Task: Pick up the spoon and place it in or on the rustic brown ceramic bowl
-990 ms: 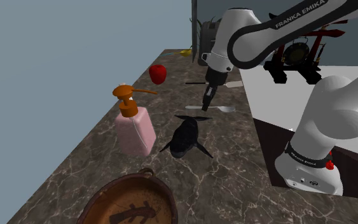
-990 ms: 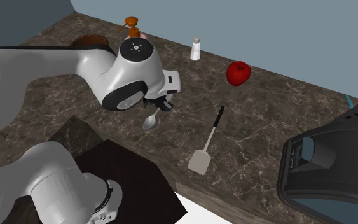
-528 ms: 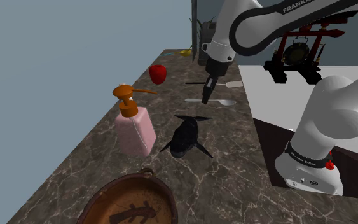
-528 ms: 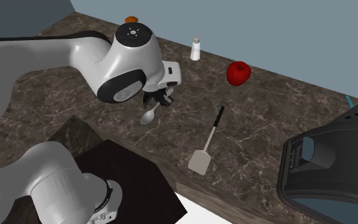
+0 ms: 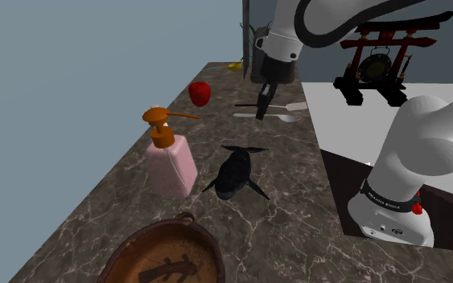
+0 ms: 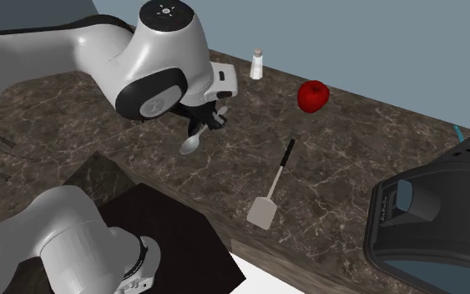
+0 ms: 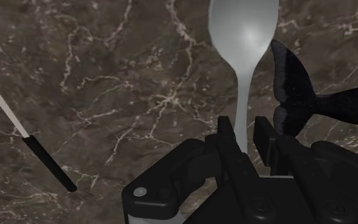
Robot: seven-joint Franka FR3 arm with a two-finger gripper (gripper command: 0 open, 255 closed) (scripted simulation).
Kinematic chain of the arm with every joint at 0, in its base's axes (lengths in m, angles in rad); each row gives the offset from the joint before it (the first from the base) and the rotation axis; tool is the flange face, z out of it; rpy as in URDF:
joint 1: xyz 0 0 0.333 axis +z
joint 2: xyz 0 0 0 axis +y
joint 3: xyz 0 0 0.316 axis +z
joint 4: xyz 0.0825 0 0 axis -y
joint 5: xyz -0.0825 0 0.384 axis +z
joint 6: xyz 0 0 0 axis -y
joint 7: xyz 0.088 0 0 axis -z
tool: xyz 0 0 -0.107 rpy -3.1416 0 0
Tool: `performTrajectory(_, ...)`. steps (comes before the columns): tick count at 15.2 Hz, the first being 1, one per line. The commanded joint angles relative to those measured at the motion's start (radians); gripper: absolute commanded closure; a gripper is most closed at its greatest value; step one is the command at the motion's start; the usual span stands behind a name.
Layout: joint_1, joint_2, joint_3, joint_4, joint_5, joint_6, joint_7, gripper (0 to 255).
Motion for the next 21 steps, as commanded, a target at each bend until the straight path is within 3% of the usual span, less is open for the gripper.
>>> performTrajectory(1,-0.002,-0.008,-0.003,0.021,-0.005,-0.029,0.003,255)
performTrajectory(13,-0.011,-0.020,-0.015,0.171,-0.028,-0.190,0.029,255)
performTrajectory(21,0.056,0.007,0.168,0.212,0.045,-0.163,0.229,255)
